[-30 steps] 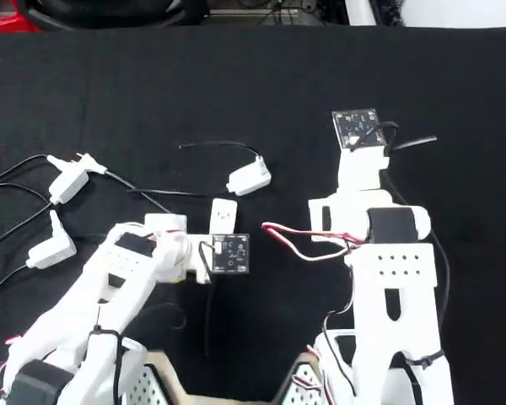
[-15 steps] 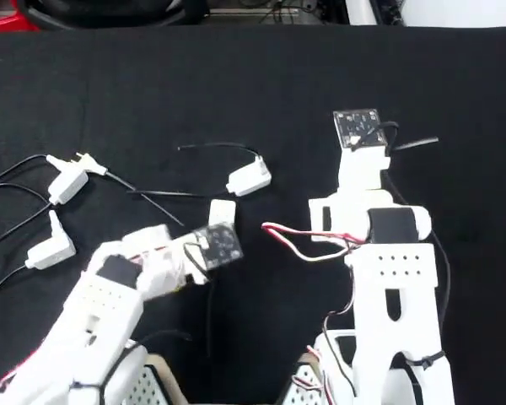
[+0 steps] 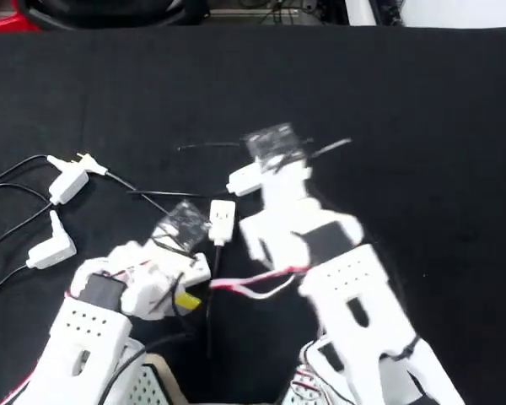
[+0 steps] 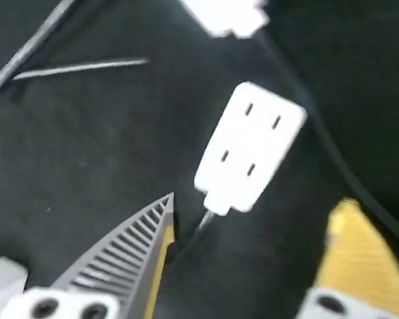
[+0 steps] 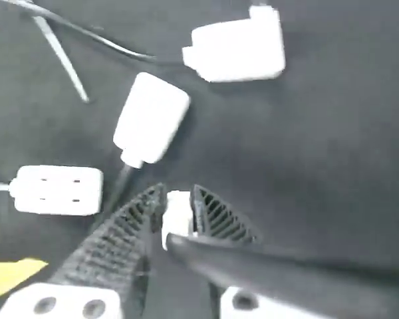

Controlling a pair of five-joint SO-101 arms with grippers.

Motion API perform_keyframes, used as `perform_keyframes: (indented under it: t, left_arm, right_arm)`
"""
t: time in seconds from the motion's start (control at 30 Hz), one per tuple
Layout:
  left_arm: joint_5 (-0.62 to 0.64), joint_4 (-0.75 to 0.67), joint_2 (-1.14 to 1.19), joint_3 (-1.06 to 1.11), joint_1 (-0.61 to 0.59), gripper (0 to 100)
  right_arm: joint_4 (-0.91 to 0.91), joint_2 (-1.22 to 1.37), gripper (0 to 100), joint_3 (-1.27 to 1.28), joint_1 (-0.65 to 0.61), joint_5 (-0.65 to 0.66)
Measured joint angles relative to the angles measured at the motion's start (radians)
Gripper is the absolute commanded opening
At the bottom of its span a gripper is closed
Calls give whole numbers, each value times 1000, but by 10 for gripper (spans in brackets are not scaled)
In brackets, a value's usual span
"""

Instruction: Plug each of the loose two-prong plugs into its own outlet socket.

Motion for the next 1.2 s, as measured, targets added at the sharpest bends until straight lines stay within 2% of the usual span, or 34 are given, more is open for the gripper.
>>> perform_keyframes:
  t: [0.17, 0.3, 0.53, 0.83, 1.07, 1.2]
  left_arm:
    - [-2, 2, 0, -35, -190, 408]
    - [-58, 112, 0, -130, -339, 407]
    - [-94, 166, 0, -186, -548, 407]
    - [-123, 166, 0, -186, -559, 407]
    - [-123, 166, 0, -186, -514, 406]
    - [-115, 166, 0, -166, -500, 406]
  right_arm:
    - [-249, 0, 11, 153, -150, 17]
    - [-368, 0, 11, 236, -269, 12]
    - [-434, 0, 11, 279, -334, -181]
    - [-450, 0, 11, 322, -308, -238]
    - [-632, -8, 11, 439, -269, -275]
    - [-654, -8, 11, 445, -255, -275]
